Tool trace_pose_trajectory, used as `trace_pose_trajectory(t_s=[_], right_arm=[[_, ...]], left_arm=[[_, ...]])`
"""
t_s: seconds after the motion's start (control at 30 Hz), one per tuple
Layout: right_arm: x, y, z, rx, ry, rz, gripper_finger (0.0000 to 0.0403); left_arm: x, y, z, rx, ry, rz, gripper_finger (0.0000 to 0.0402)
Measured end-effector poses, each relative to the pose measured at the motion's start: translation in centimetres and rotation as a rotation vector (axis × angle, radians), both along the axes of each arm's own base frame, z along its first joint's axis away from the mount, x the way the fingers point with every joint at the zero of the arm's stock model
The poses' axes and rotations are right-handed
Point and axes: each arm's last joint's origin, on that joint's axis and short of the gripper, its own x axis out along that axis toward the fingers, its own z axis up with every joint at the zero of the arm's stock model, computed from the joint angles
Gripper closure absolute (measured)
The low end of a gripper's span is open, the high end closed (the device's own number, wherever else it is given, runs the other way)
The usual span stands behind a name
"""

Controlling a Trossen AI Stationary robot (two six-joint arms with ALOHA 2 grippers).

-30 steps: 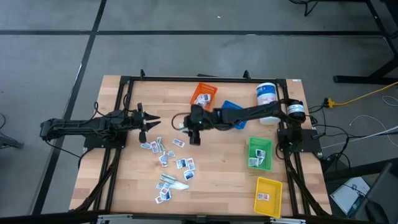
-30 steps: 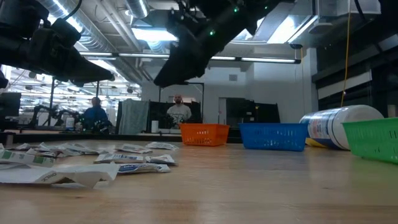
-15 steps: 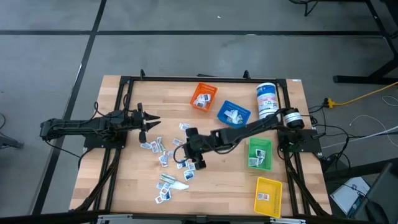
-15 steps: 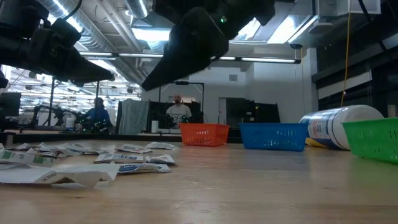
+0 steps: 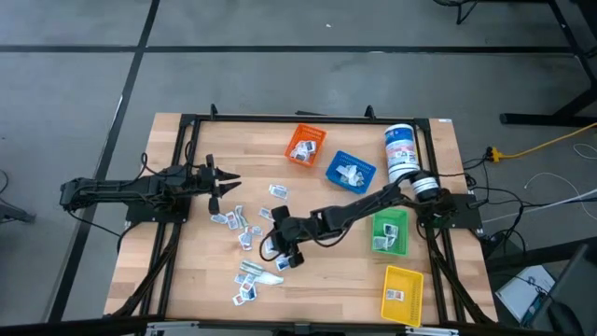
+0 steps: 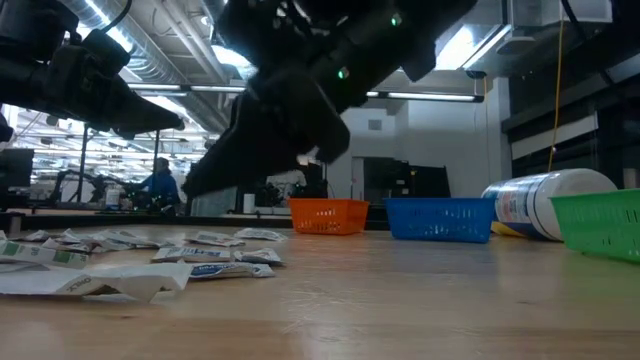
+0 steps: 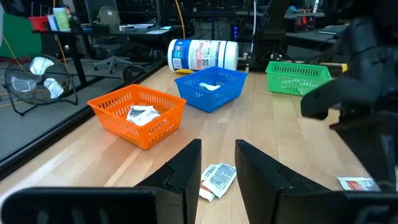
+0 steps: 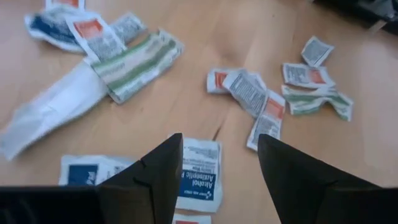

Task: Pick & Place First Aid Supplies
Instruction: Put the blue alcohol pad into the green basket

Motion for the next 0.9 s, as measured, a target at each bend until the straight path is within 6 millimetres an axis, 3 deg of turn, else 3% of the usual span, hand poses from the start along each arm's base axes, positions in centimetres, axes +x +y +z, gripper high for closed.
trace_pose_trajectory(t_s=[0.5, 0.7, 0.9], right_arm=[[0.3, 0.8, -3.0, 0.091, 0.066, 0.029, 0.0201], [0.5, 0.5, -3.9, 0.092, 0.083, 0.02, 0.0238], [0.5, 0.0, -4.1, 0.1, 0.102, 0.011, 0.0301]], left_arm=[[0.0, 0.0, 0.0, 0.0, 0.0, 0.0, 0.0311], [0.0, 0.0, 0.0, 0.0, 0.0, 0.0, 0.0309], [0.0, 0.0, 0.0, 0.0, 0.0, 0.0, 0.0309]])
